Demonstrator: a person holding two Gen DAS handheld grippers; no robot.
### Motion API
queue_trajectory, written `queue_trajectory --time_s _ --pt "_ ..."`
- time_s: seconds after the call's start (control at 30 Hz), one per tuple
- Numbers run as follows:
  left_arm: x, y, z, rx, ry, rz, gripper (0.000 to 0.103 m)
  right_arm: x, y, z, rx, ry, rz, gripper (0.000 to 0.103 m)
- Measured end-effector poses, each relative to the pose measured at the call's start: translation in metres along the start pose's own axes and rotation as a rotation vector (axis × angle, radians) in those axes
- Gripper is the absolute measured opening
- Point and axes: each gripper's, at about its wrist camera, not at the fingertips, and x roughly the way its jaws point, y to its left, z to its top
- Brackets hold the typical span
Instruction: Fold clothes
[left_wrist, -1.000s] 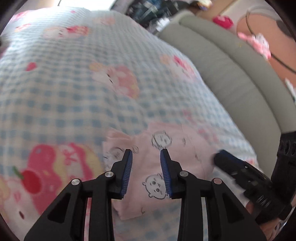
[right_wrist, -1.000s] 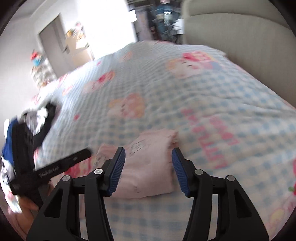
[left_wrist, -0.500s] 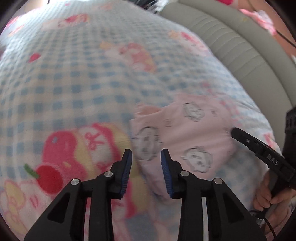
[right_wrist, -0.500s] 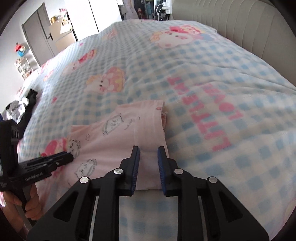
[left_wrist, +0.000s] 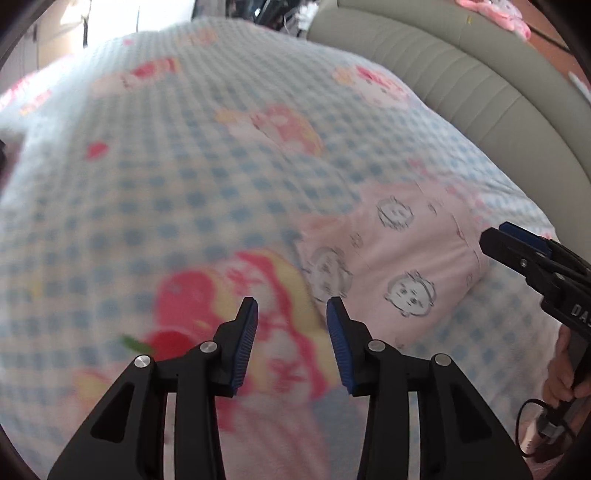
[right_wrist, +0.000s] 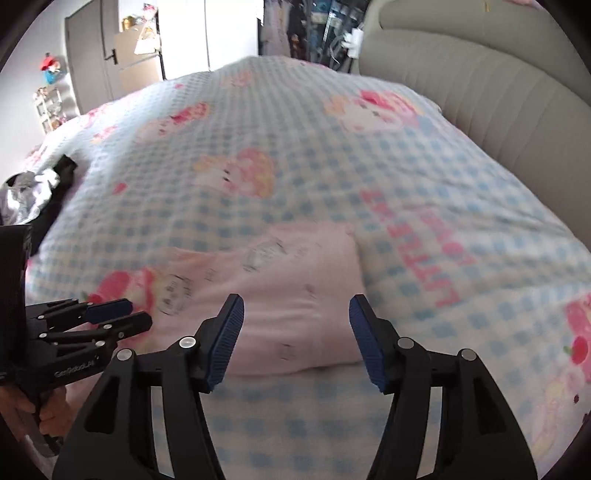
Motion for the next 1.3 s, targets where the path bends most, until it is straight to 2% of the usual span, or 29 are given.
queue_trajectory --time_s 0.07,0.13,0.33,0.53,0.7,0.8,0.9,0.97,1.03,1.17,1.3 --pt "-0.02 0.013 0.008 0.016 -0.027 0.067 0.049 -0.003 0.017 0.012 0.014 0.001 0.049 0.063" --pt "-0.041 0.029 0.014 0.011 -0.055 0.135 0.052 -0.005 0.035 0.022 0.022 0.0 0.09 0.066" --pt "-0.104 0.092 0.016 -0.072 -0.123 0.236 0.063 0.002 0.109 0.031 -0.015 0.033 0.161 0.067" --pt "-0.155 0.155 -0.007 -0.19 -0.158 0.321 0.069 -0.007 0.179 0.028 -0.047 0.048 0.249 0.067" --pt "-0.191 0.186 -0.03 -0.223 -0.161 0.379 0.07 -0.025 0.223 0.021 -0.085 0.042 0.274 0.067" --pt "-0.216 0.193 -0.044 -0.215 -0.179 0.403 0.078 -0.043 0.241 0.013 -0.104 0.031 0.29 0.068" --pt "-0.243 0.186 -0.066 -0.194 -0.219 0.433 0.079 -0.067 0.254 0.0 -0.115 0.016 0.309 0.076" --pt "-0.265 0.179 -0.084 -0.185 -0.262 0.45 0.084 -0.085 0.26 -0.014 -0.114 0.052 0.361 0.077" --pt "-0.28 0.172 -0.108 -0.2 -0.281 0.466 0.085 -0.104 0.264 -0.031 -0.101 0.044 0.417 0.079" --pt "-0.297 0.161 -0.154 -0.236 -0.257 0.479 0.087 -0.132 0.271 -0.073 -0.094 0.035 0.447 0.082" --pt "-0.304 0.152 -0.193 -0.246 -0.212 0.474 0.087 -0.152 0.265 -0.103 -0.103 0.025 0.394 0.082"
